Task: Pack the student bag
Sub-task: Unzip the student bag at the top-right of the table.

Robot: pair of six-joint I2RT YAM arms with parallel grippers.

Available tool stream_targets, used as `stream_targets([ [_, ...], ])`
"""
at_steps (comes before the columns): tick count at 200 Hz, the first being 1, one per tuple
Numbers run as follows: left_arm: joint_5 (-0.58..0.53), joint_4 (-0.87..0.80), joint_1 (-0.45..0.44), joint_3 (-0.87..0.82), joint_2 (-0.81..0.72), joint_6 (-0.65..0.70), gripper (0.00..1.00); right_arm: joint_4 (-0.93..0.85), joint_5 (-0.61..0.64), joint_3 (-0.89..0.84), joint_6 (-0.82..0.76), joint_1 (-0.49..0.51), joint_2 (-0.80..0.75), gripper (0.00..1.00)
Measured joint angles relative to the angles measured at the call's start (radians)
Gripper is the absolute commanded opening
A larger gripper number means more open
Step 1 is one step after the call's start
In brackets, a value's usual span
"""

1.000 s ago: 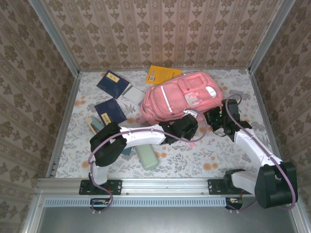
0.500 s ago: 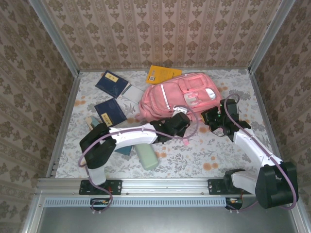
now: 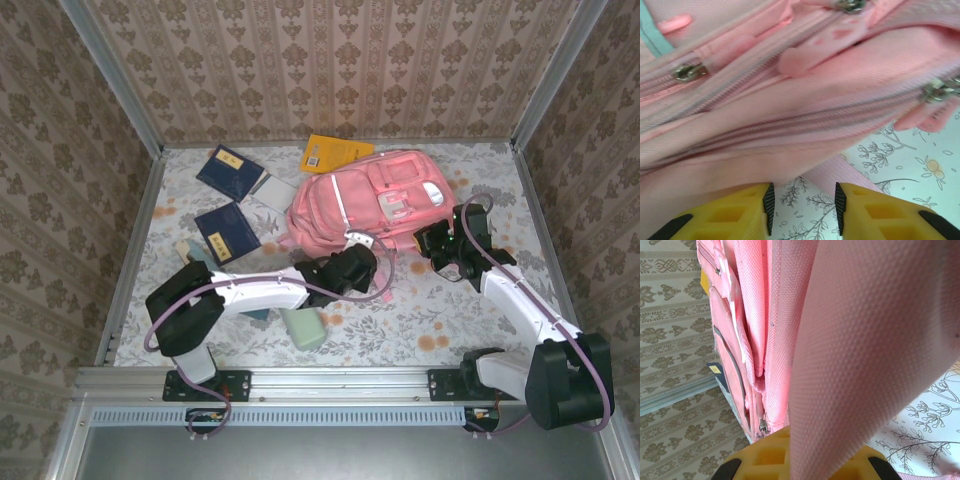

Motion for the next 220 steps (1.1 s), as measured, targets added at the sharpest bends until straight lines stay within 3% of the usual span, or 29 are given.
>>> stream_targets([
  [49,-0.1,0.018,-0.094,0.042,0.046,0.069,0.32,-0.007,0.0,0.005,0.002,0.005,0.0,0.0],
  [147,-0.151,0.043,-0.079,0.186,0.192,0.117,0.31,-0.026,0.001,0.01,0.001,0.005,-0.006,0.0],
  [168,-0.16,0.029,-0.064,0.225,0.216,0.113,0.21,-0.025,0.01,0.01,0.001,0.005,-0.012,0.0],
  [187,-0.17,0.011,-0.059,0.254,0.237,0.102,0.0,-0.025,0.016,0.01,0.001,0.005,-0.015,0.0],
  [220,-0.175,-0.002,-0.058,0.259,0.241,0.096,0.0,-0.026,0.016,0.01,0.001,0.005,-0.017,0.0],
])
